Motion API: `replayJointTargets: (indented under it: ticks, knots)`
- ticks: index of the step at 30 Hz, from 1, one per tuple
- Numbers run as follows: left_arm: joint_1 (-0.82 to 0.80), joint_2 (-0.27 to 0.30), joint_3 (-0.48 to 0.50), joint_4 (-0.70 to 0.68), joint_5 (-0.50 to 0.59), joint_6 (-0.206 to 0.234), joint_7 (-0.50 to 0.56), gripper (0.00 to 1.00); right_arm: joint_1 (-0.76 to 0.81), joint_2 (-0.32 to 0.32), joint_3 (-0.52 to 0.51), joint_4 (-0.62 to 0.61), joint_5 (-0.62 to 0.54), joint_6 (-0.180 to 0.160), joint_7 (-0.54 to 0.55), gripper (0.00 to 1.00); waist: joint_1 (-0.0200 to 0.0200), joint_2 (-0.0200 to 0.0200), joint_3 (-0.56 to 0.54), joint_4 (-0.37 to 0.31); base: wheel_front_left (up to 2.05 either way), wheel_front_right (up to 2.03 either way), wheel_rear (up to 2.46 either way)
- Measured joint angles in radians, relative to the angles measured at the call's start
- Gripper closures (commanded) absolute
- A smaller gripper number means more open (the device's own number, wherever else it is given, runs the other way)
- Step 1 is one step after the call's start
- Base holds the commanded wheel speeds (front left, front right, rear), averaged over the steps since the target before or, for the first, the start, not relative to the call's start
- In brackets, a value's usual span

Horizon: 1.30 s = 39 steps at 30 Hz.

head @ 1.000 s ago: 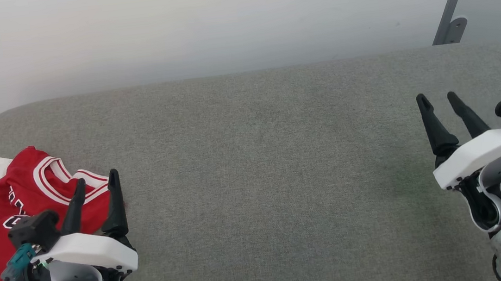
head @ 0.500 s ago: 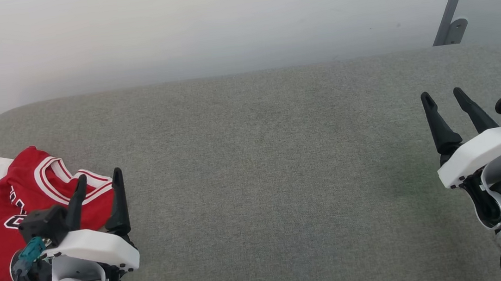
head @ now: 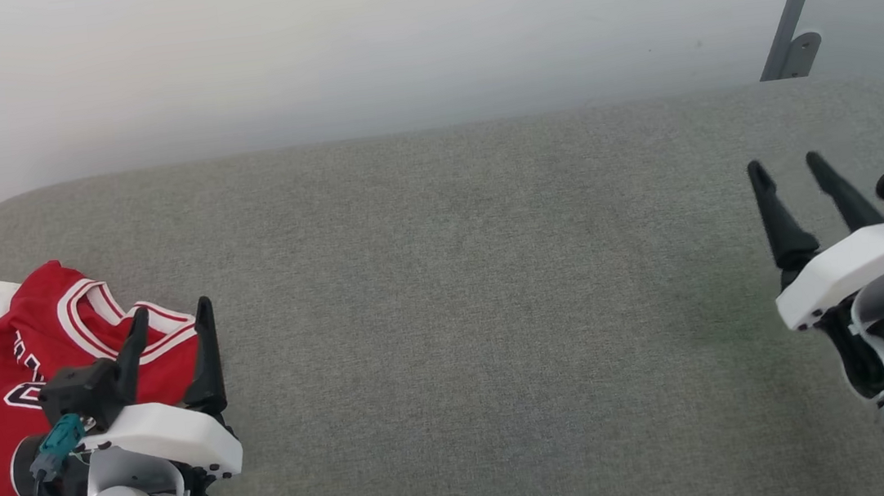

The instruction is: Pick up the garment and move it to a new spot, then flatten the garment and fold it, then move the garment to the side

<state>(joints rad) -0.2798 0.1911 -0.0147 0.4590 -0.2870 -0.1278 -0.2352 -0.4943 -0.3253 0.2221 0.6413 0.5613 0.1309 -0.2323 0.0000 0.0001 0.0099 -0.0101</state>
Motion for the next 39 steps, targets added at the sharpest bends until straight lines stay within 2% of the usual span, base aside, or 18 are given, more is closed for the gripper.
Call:
replayJointTargets:
  ticks: [16, 39]
  knots:
    - [-0.016, 0.021, -0.006, 0.004, 0.076, -0.002, -0.026, 0.00, -0.029, -0.035, 0.006, 0.009, -0.050, 0.000, -0.029, 0.00, 0.0000, 0.0000, -0.008, -0.014, 0.00, 0.00, 0.00]
    - [-0.007, 0.027, -0.010, 0.009, 0.052, -0.003, -0.026, 0.00, -0.027, -0.037, 0.034, 0.015, -0.040, 0.000, -0.029, 0.00, 0.0000, 0.0000, -0.020, -0.013, 0.00, 0.00, 0.00]
